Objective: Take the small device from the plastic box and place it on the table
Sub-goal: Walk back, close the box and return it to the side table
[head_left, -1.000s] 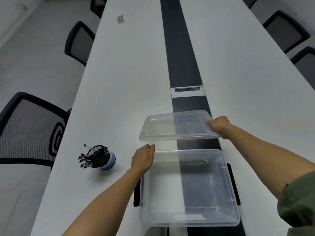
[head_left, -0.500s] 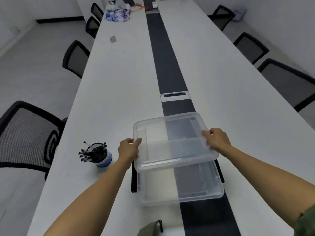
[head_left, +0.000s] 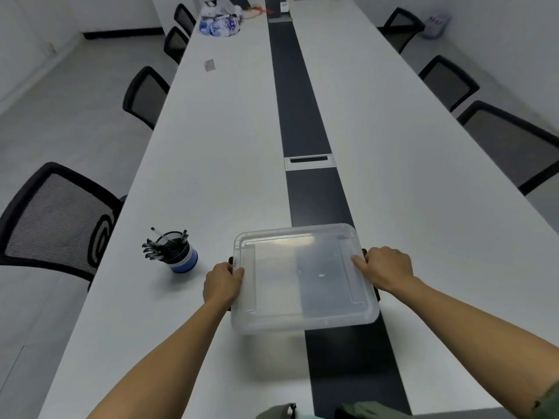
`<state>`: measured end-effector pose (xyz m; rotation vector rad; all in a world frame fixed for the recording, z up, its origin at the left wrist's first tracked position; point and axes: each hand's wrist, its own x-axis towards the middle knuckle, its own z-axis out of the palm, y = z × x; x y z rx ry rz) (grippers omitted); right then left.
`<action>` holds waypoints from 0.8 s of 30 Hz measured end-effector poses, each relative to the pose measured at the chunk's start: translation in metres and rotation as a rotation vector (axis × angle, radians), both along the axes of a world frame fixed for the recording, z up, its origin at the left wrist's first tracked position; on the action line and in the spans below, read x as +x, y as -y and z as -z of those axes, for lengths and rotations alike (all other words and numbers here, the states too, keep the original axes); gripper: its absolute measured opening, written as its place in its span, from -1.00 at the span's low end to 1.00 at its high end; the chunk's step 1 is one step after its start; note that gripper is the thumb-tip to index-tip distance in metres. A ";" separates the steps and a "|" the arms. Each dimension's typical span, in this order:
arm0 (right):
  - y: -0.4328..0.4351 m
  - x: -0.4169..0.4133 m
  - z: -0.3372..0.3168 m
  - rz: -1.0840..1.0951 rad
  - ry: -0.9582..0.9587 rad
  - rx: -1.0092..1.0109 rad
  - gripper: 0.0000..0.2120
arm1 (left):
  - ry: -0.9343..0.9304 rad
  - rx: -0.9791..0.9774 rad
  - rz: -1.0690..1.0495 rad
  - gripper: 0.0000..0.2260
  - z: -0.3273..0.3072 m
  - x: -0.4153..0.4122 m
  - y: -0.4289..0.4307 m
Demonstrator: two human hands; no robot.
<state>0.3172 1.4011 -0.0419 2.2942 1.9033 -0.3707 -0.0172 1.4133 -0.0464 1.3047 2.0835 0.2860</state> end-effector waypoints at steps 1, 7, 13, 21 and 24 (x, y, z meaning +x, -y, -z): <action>0.002 0.000 0.002 0.001 -0.002 -0.008 -0.49 | -0.009 0.002 0.002 -0.81 0.000 0.000 0.000; 0.006 0.004 0.012 0.122 -0.106 -0.070 -0.45 | -0.010 0.001 0.017 -0.75 0.002 -0.001 -0.004; 0.000 0.007 0.012 0.368 -0.345 -0.120 -0.38 | 0.162 -0.056 -0.101 -0.50 0.010 -0.010 -0.015; -0.003 -0.005 0.019 0.706 -0.898 -0.087 -0.44 | 0.419 -0.205 -0.251 -0.45 0.007 -0.010 -0.019; -0.002 -0.014 0.016 0.668 -0.860 -0.071 -0.63 | 0.398 -0.165 -0.218 -0.66 0.009 -0.006 -0.018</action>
